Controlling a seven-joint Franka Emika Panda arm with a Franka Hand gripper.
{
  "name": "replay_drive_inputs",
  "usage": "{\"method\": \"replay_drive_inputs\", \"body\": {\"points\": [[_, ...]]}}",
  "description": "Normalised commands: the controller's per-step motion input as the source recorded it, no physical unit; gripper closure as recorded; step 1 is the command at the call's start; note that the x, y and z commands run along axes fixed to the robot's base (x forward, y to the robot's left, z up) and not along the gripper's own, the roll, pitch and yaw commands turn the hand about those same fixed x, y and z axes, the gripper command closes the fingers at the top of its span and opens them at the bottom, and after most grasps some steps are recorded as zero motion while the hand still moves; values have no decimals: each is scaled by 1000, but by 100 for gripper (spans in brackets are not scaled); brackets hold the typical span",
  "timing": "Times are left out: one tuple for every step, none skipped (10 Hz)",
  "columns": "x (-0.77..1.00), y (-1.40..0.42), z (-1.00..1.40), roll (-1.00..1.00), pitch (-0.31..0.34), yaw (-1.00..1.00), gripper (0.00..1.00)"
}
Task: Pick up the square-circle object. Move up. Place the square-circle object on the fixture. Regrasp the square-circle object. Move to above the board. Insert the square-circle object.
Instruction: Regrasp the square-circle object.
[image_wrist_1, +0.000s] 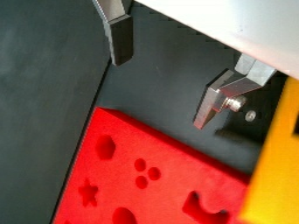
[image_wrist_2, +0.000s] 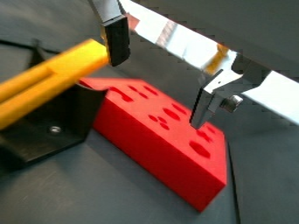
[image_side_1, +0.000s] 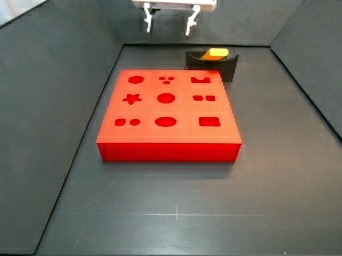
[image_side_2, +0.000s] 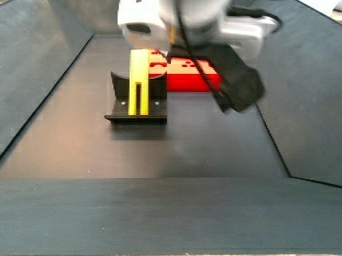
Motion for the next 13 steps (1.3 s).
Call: {"method": "replay_drive_inputs", "body": {"points": [[-101,-1000,-86,795,-86,-1000,0],[-109,-1000,-59,792,-115,-1000,0],[-91,-773,-26,789,-155,-1000,0],[-68,-575,-8,784,-184,-1000,0],[-56,-366,1,779,-211,-1000,0],[-47,-155,2,772,-236,-1000,0],[-37,-32,10,758,-267,-1000,0],[-36,-23,5,751,-290,-1000,0],[-43,-17,5,744,-312,-1000,0],[-52,-19,13,733,-338,-1000,0],[-55,-15,12,726,-354,-1000,0],[-50,-14,4,715,-364,-1000,0],[-47,-13,2,707,-364,-1000,0]]}}
